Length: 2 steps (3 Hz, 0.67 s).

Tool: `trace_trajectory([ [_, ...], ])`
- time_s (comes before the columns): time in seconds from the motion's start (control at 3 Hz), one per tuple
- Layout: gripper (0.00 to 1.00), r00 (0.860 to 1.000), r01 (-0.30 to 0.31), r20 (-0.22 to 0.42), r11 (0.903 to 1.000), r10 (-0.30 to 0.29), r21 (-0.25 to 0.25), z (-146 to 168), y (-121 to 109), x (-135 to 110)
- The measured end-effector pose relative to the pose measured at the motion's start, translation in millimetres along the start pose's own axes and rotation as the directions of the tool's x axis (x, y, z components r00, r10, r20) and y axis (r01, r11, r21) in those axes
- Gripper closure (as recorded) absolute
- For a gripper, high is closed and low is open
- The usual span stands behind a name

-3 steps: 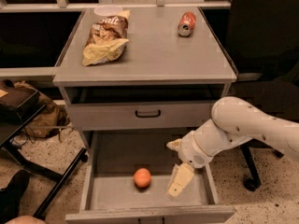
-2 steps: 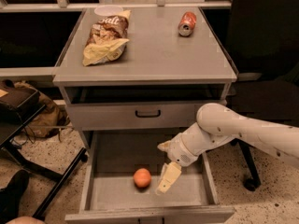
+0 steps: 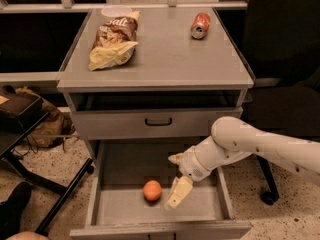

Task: Pick orange from middle drawer and place on counter

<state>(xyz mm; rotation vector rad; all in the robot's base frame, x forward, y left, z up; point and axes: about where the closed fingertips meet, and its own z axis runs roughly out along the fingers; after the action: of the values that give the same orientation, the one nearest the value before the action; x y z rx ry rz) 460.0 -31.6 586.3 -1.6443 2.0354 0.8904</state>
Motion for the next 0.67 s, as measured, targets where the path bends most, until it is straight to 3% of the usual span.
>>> trace_trajectory([
  [0.33, 0.0, 0.998, 0.003, 0.069, 0.9981, -0.007, 0.062, 20.4, -15.3, 4.7],
  [0.67, 0.0, 0.987, -0.009, 0.16, 0.9876, -0.017, 0.157, 44.4, -43.3, 0.1],
])
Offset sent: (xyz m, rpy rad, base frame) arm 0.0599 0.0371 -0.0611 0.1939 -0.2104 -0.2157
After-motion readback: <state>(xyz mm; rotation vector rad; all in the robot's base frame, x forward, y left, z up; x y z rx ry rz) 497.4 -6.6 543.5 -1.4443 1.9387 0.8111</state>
